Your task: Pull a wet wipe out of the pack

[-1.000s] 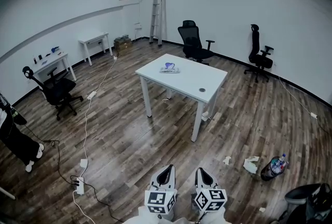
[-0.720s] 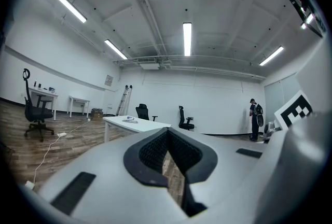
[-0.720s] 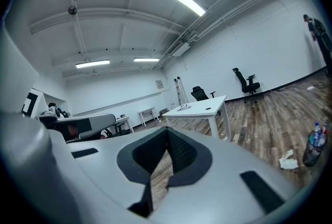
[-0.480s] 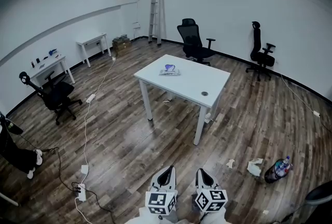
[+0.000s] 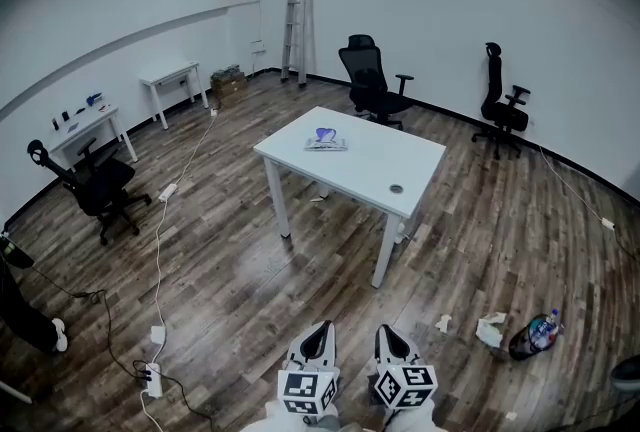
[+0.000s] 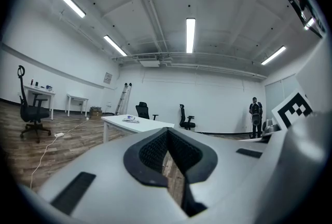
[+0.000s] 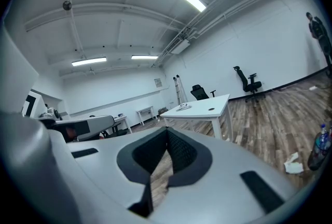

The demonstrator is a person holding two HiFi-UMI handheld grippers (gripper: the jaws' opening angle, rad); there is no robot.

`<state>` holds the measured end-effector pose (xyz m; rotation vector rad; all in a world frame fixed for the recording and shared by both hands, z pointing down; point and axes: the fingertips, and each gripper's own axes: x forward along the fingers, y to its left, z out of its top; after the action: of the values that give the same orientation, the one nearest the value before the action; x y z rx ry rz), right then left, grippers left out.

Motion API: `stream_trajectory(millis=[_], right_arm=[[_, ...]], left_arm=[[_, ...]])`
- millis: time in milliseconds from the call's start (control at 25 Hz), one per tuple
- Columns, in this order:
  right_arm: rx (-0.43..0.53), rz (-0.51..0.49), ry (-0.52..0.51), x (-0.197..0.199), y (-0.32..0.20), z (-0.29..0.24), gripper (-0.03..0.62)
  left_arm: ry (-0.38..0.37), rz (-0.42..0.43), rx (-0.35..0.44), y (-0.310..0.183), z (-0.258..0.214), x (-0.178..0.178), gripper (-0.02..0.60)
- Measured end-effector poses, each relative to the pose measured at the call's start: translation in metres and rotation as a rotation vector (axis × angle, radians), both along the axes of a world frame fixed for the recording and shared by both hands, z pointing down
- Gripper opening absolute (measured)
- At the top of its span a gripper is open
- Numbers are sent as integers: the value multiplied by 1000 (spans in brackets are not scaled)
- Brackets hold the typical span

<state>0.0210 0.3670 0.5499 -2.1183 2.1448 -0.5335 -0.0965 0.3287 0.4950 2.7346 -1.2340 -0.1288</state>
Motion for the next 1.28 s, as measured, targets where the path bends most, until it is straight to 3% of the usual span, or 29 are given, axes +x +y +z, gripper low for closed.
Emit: stream_trajectory(millis=[720, 1280], right_arm=[[-22, -9, 13, -8, -83, 11, 9], [-42, -10, 20, -7, -112, 16, 9]], left_arm=[[32, -6, -17, -92, 8, -6, -1], [38, -9, -45, -120, 18, -6, -2]])
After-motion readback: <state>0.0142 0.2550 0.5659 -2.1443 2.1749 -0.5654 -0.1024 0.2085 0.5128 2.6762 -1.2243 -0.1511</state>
